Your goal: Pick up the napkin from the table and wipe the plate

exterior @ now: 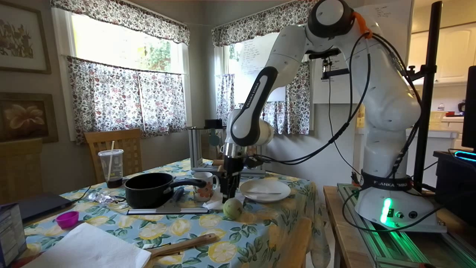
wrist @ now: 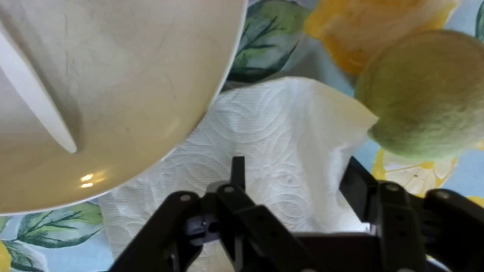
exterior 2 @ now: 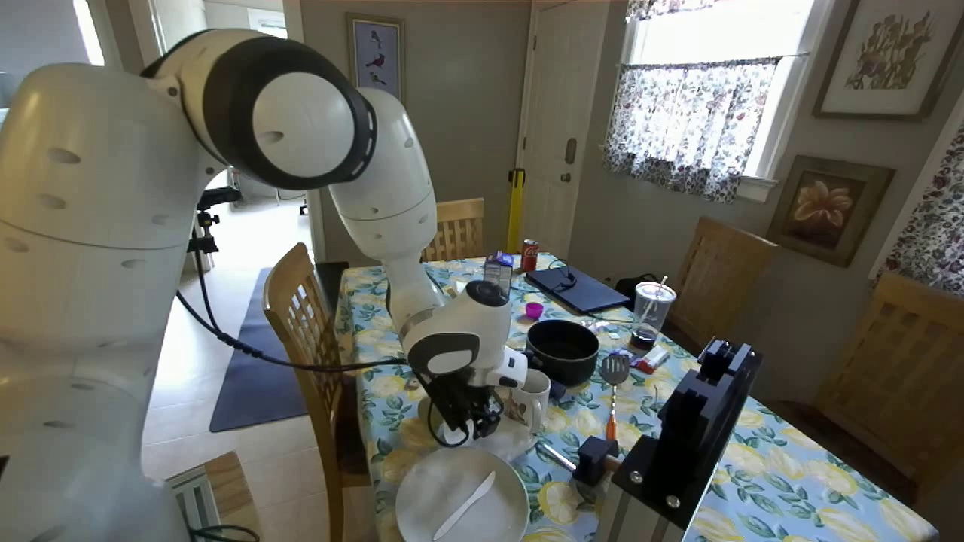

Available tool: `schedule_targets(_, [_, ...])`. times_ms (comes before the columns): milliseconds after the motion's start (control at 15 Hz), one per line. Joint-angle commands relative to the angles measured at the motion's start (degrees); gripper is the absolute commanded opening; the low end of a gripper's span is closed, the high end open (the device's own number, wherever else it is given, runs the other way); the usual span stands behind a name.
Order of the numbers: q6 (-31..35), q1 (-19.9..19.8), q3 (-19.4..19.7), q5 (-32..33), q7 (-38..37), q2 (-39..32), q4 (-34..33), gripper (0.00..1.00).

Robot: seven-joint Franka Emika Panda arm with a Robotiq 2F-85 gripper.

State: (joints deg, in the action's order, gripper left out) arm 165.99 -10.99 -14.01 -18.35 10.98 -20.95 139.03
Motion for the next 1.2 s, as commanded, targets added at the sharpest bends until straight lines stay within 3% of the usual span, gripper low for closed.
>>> schedule_targets(0, [-0.94,0.01,0.43,0.08,0.31,-1.73,-1.64,0.36])
schedule_targets(267, [-1.41,0.76,1.47,1.44,-0.20,-2.94,-2.23,0.39])
schedule_targets(400, [-2.13,1.71,2.66,2.89,-0.82,-3.51,-2.61,0.50])
schedule_targets(467, [-2.52,2.21,3.13,3.47,-1.00,-3.67,-2.85,0.66])
schedule_targets(600, [-3.74,3.37,4.10,4.72,-1.42,-3.90,-3.51,0.71])
schedule_targets(667, [-4.51,4.00,4.57,5.35,-1.60,-4.03,-3.88,0.48])
schedule_targets(733, [-4.93,4.44,4.76,5.75,-1.58,-4.14,-4.26,0.39])
schedule_targets(867, [-5.93,5.10,5.08,6.30,-1.51,-4.05,-4.79,0.33])
schedule_targets(1133, [-7.14,5.58,4.83,6.31,-1.13,-3.86,-5.60,0.03])
